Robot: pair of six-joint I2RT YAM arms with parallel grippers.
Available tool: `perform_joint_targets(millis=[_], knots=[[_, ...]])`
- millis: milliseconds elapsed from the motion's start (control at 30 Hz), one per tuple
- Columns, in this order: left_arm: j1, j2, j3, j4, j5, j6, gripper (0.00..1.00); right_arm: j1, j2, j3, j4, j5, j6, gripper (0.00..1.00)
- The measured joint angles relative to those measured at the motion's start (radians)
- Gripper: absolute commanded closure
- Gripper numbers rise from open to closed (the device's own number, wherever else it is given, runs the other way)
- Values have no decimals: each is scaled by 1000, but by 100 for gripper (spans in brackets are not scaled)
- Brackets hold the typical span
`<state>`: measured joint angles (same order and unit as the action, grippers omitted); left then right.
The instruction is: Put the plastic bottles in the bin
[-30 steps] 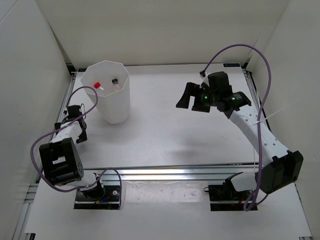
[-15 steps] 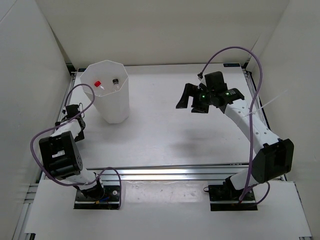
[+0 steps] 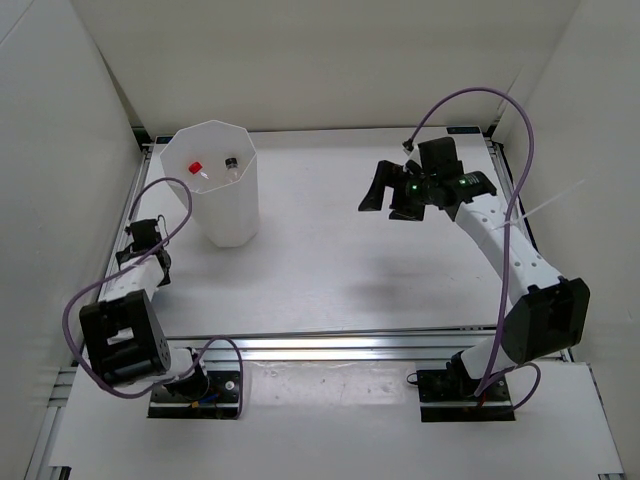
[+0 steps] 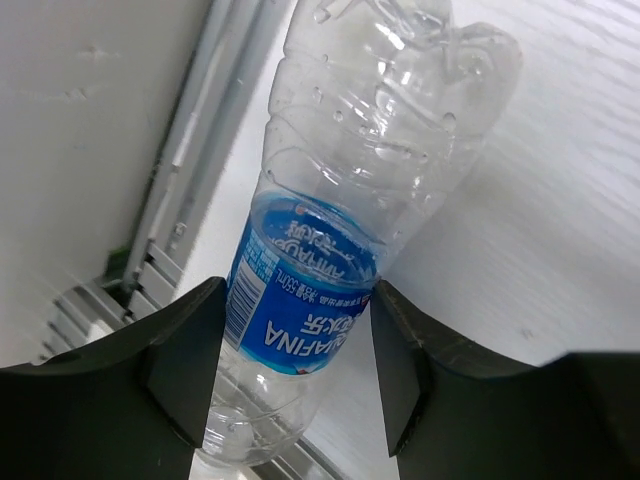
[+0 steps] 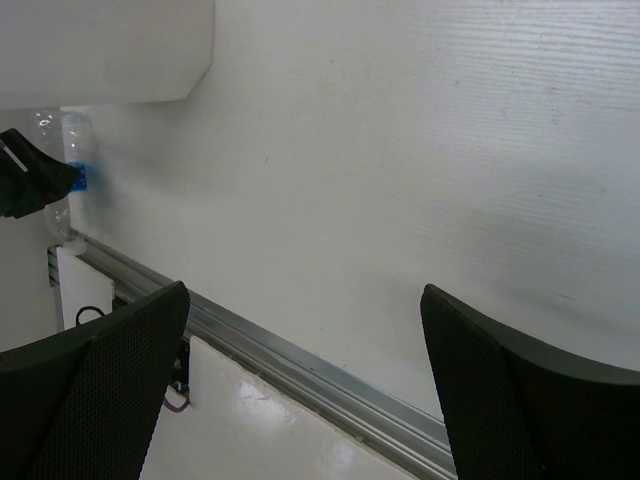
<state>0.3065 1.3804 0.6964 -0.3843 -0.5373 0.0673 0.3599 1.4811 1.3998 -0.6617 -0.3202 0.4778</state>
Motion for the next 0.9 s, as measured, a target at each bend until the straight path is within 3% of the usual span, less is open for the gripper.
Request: perform_joint_targets(millis=[133,400,633,900], knots=[[0,-88,-24,-48,52,-45,89,-1,1,32,-18,-5,-16,0],[-26,-284,81,-190,64,-241,89,0,1,43,-51,-24,-23,0],[-90,-293,459,-238,79,-388,89,31,-23,55,-83,-19,-26,0],[-166,-78,998,-219,168,-521,89,80,-42,59,-104,7,-24,0]])
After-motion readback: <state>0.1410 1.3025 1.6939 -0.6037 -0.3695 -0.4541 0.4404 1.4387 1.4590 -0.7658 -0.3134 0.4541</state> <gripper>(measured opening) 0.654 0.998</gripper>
